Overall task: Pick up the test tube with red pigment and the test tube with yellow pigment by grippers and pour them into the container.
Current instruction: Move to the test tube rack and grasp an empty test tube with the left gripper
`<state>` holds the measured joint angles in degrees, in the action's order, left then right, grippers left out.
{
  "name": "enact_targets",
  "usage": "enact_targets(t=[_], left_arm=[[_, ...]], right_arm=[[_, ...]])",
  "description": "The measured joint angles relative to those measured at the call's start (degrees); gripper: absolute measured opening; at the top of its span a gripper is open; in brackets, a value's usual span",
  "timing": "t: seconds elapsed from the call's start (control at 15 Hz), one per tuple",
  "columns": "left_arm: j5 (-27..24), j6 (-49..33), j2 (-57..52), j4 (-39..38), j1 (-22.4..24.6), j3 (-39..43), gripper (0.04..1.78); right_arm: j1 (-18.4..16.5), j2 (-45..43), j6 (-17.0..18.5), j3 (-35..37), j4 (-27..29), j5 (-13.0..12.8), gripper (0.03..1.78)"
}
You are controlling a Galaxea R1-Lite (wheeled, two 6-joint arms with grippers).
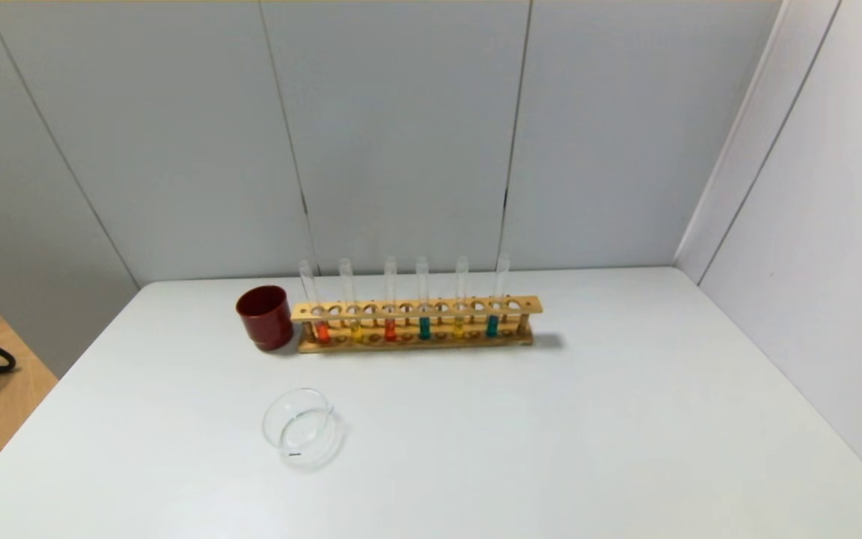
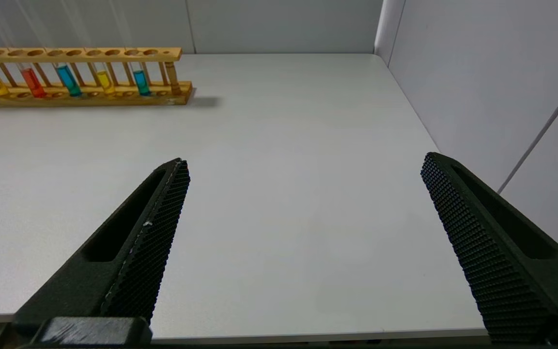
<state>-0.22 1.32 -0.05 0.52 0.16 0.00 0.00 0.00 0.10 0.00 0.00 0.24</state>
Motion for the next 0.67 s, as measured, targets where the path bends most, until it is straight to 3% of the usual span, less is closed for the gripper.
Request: enact_targets(t=[0.27,0.67], left_arm=[[-0.35,-0.72,0.02,0.79,0.0,-1.95,1.75],[-2.26,-1.27,9.91,14.87,-0.37,-24.47,1.75]], right_arm=[[0.0,0.0,-0.02,0.0,0.0,0.0,1.75],[0.0,0.0,0.0,0.0,0.0,0.0,1.75]])
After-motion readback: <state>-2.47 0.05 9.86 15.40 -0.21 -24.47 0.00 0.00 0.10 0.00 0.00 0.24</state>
